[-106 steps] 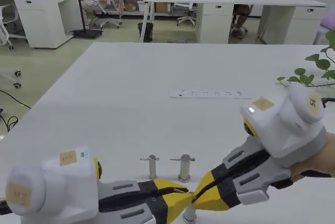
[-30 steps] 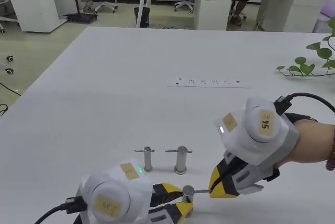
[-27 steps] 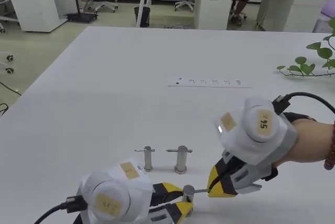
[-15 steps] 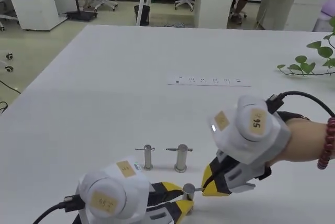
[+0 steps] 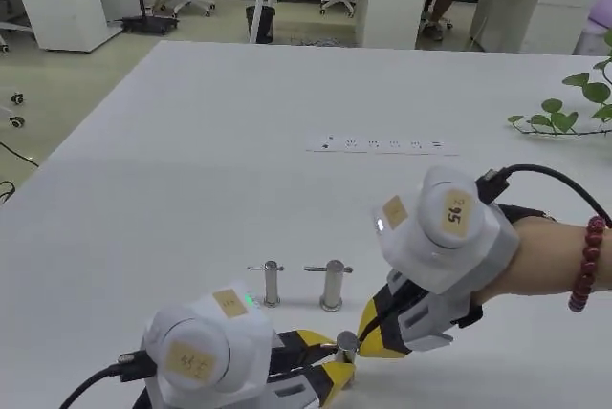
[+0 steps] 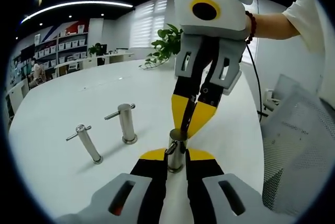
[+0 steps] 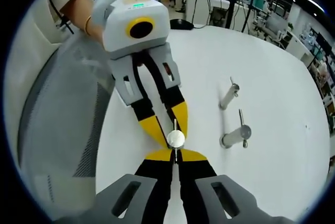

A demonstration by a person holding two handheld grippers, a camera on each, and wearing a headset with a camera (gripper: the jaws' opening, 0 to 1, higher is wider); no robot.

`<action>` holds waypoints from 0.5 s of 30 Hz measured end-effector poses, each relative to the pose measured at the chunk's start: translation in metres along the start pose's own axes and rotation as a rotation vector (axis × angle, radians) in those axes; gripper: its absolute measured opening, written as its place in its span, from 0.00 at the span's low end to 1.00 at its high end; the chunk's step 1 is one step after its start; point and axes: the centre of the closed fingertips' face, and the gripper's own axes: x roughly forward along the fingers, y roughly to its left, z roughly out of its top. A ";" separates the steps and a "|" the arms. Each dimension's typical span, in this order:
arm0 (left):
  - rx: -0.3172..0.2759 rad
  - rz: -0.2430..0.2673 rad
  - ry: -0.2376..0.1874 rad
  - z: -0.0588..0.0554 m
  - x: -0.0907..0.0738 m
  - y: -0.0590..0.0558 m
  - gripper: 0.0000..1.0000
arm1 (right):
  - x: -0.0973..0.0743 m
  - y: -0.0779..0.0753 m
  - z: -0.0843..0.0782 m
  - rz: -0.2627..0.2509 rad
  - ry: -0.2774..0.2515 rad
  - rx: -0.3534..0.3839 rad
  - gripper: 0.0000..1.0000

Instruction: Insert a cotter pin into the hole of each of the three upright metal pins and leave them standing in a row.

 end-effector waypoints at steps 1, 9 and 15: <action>-0.012 0.002 0.004 -0.001 0.000 0.000 0.11 | 0.000 0.000 0.001 -0.002 -0.006 0.003 0.05; -0.050 0.017 0.029 -0.008 0.001 0.004 0.14 | -0.010 -0.003 -0.004 -0.020 -0.018 0.030 0.10; -0.070 0.009 0.037 -0.011 0.001 0.001 0.11 | -0.011 0.001 -0.010 -0.011 -0.002 0.018 0.08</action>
